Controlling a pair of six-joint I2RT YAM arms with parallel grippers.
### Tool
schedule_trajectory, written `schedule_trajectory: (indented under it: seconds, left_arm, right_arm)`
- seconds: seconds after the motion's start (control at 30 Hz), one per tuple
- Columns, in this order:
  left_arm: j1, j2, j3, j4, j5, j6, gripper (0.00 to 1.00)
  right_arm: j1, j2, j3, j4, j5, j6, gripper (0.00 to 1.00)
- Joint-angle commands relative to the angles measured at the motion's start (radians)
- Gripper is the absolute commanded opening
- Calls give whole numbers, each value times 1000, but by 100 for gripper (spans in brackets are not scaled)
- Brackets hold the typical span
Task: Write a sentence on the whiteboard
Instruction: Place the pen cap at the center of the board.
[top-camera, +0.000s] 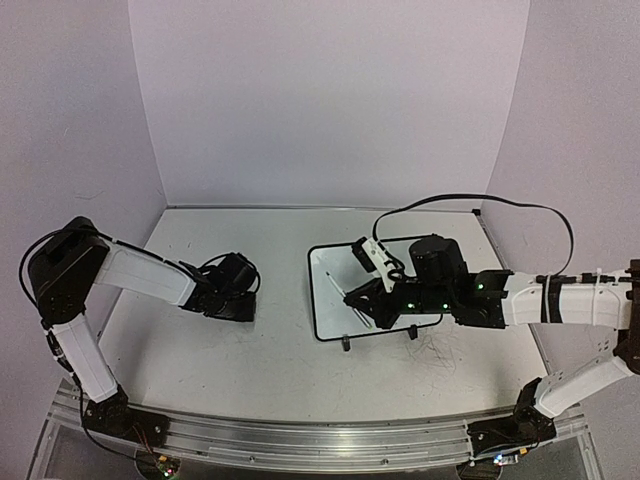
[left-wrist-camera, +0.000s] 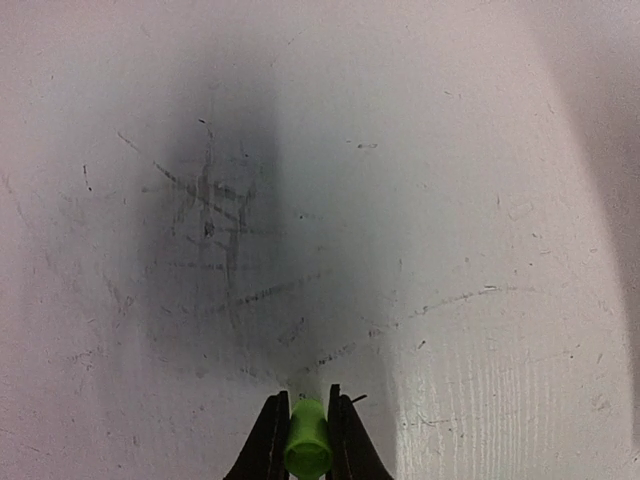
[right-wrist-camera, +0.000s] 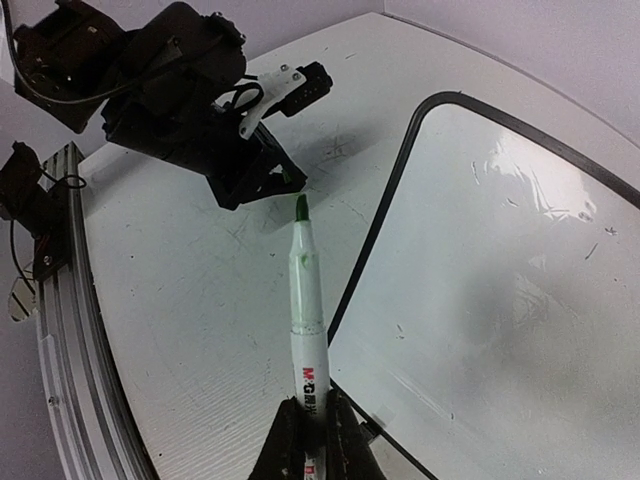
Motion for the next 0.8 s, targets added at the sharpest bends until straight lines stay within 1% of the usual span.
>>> schedule_trajectory:
  seconds: [0.0,0.17,0.3,0.5,0.63,0.77]
  left_arm:
    - [-24,7,-22,60,-47,-18,17]
    - [-32,-39,-51,58,-65,-17,32]
    - [-33,-97,-55,36,-73,-9,48]
    - [-32,-270,-6,-64,-77,10,65]
    - [-31,-400,46,-112,29,34,79]
    - [-31,-461,91,-111,291,30,83]
  right_arm:
    - [5,10,5,55,-15,17,0]
    - [4,11,-2,64,-18,20,0]
    - [4,7,-7,66,-16,20,0]
    - [4,7,-21,66,-7,21,0]
    - [4,16,-21,63,-1,16,0]
    - [4,45,-4,58,-34,3,0]
